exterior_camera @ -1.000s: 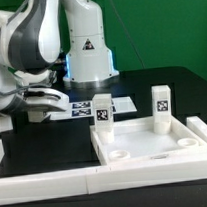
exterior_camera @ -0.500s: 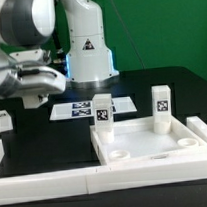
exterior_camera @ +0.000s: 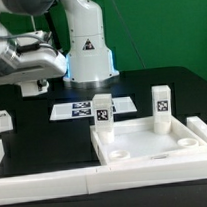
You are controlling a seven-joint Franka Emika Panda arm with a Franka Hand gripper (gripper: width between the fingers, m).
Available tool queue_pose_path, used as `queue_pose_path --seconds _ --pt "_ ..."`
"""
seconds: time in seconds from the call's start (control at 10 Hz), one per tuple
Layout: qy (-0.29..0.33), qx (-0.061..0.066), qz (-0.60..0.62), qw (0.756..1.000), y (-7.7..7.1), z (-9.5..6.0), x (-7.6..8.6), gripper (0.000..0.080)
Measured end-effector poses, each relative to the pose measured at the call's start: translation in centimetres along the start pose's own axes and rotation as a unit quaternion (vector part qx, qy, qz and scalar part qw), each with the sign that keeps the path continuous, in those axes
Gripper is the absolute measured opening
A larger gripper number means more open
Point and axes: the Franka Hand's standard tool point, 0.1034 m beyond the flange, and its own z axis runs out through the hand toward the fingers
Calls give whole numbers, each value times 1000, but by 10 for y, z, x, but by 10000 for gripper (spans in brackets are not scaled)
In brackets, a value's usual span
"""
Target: Assemble square table
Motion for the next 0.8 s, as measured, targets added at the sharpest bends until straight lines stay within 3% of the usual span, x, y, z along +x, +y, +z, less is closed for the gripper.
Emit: queue_pose_path --seconds 0.2,0.4,0.5,0.6,0.8 --pt "79 -12 -36 996 -35 -55 -1 285" --pt "149 -26 -47 987 -88 -117 0 285" --pt "204 -30 -66 976 -106 -134 0 285" --pt "242 -23 -60 968 -98 -127 0 285" --pt "303 -23 -63 951 -98 -130 3 285"
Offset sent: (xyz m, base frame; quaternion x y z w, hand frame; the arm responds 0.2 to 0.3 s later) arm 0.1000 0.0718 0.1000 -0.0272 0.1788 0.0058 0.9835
